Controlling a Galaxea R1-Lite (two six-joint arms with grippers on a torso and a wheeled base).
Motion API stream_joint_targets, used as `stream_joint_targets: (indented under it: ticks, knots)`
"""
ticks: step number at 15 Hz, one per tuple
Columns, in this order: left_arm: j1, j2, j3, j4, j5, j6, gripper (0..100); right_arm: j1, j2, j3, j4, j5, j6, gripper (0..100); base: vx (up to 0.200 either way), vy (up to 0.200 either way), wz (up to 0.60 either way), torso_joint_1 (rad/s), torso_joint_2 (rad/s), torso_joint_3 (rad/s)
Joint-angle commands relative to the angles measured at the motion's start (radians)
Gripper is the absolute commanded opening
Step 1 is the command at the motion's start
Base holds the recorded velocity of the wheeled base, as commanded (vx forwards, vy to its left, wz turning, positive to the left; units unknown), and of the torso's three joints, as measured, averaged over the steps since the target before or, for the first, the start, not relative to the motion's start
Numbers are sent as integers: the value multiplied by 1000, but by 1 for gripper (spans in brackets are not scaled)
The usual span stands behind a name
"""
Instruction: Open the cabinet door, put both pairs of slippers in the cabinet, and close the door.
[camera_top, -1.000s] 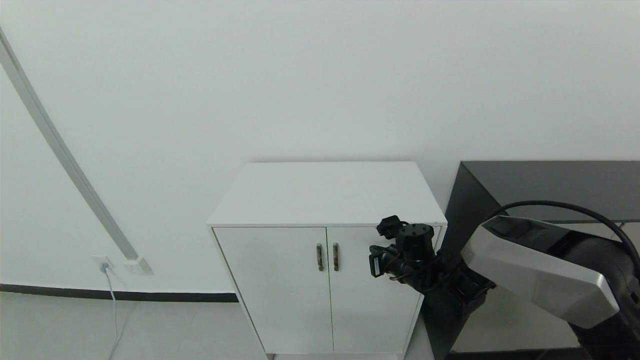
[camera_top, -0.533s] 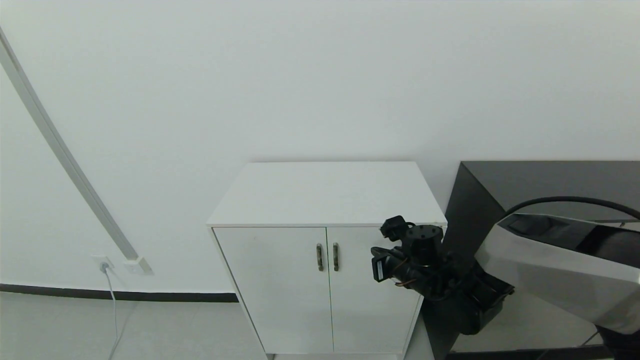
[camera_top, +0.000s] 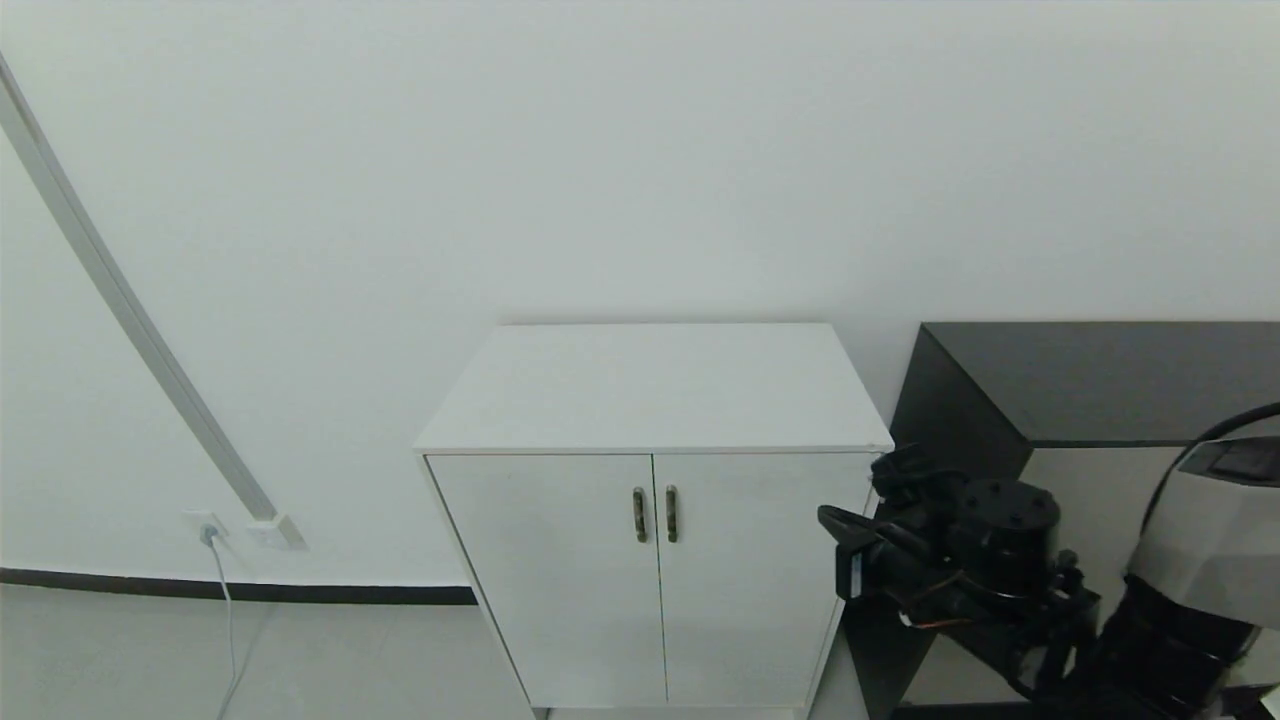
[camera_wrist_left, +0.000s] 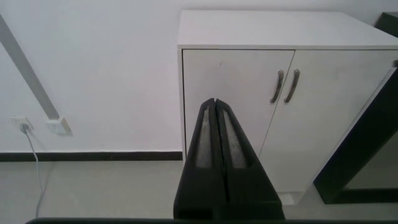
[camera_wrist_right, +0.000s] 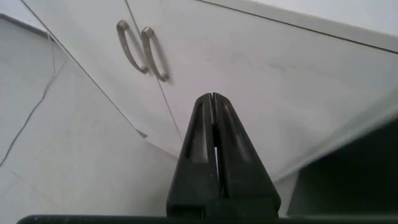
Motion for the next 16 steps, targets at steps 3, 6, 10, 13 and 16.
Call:
stream_joint_targets:
  ticks: [3, 6, 10, 13, 16]
  knots:
    - [0, 0, 0, 0, 1, 0, 0, -147, -136, 276, -152, -62, -1, 0, 0, 0, 0, 0, 0, 0]
    - [0, 0, 0, 0, 1, 0, 0, -203, -209, 342, -152, -125, -1, 0, 0, 0, 0, 0, 0, 0]
    - [0, 0, 0, 0, 1, 0, 0, -323, -421, 451, -129, -128, -62, 0, 0, 0, 0, 0, 0, 0]
    - [0, 0, 0, 0, 1, 0, 0, -424, -602, 451, 52, -116, -73, 0, 0, 0, 0, 0, 0, 0]
    - [0, 0, 0, 0, 1, -2, 0, -437, -898, 448, 390, -95, -81, 0, 0, 0, 0, 0, 0, 0]
